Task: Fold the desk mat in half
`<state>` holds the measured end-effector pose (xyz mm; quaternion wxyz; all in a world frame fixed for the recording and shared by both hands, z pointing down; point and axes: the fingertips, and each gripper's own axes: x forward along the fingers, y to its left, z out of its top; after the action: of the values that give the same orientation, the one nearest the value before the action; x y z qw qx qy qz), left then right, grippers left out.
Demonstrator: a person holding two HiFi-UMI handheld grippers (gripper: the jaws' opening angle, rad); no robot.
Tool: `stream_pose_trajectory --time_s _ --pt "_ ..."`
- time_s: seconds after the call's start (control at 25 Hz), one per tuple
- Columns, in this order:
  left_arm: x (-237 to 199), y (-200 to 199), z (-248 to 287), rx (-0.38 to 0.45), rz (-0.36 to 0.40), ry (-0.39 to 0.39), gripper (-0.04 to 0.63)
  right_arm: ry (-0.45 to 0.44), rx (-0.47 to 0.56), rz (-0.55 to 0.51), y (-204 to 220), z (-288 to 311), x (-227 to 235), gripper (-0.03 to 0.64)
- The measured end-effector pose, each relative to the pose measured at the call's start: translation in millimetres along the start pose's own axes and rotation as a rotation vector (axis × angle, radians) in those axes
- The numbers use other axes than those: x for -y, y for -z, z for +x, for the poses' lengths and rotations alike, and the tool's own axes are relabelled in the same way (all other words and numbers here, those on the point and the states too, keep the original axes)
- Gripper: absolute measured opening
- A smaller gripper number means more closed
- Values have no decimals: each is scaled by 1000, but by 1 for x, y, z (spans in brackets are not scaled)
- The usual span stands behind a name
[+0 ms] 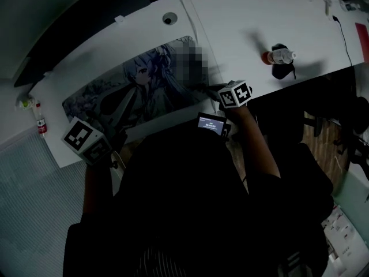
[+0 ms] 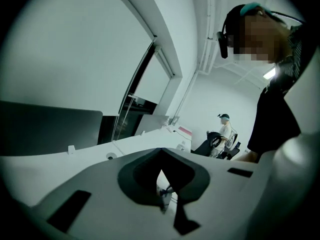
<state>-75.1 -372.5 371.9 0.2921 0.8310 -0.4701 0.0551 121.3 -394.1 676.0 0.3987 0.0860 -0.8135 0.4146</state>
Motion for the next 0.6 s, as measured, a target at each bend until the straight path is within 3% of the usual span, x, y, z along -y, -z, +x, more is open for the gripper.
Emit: stream_pose_trajectory --time_s 0.2,0.4,0.6 --pt "-17 -13 1 10 1 -11 6 1 38 -44 -16 -8 -5 11" --pt "-17 -20 2 43 -38 59 6 -9 112 -1 -29 -16 -25 11" --pt "-10 -6 3 0 39 102 6 33 145 -9 -46 -14 -61 11"
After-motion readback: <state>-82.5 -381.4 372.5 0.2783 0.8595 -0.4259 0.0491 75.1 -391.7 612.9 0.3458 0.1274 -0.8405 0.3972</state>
